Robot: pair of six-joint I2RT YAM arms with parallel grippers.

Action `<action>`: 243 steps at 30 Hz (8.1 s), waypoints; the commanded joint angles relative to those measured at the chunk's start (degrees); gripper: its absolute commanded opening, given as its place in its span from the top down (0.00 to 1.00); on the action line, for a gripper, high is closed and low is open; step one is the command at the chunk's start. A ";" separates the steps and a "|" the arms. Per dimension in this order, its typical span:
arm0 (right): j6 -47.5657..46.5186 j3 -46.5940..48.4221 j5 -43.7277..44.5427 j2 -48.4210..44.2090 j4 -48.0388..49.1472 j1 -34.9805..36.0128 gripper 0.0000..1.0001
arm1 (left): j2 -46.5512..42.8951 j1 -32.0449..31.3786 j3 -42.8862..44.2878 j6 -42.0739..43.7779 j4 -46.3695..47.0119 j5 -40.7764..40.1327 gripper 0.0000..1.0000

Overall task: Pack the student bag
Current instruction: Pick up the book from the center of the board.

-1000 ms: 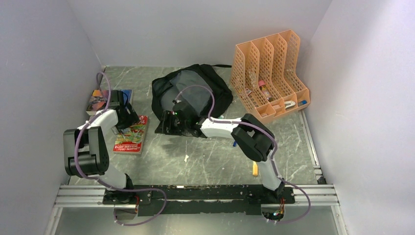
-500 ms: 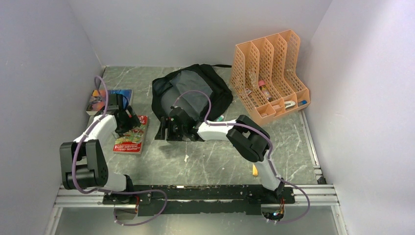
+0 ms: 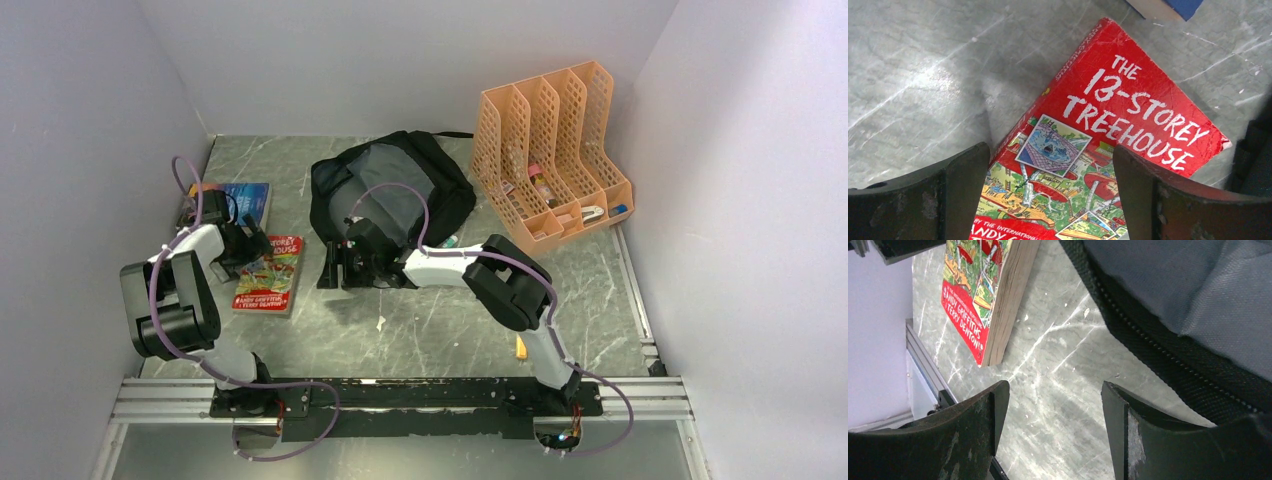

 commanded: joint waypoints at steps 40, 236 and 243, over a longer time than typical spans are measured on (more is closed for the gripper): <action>9.29 11.52 11.04 8.97 -10.55 -1.28 0.37 | -10.13 -6.13 -13.17 -3.93 2.91 13.68 0.34; -27.61 -27.79 -61.08 -56.08 48.69 -32.87 1.00 | -41.12 -44.54 -10.65 21.03 57.92 56.96 0.34; -28.46 -27.79 -61.37 -55.85 46.99 -32.91 1.00 | -39.95 -44.95 -9.59 21.48 56.93 58.36 0.43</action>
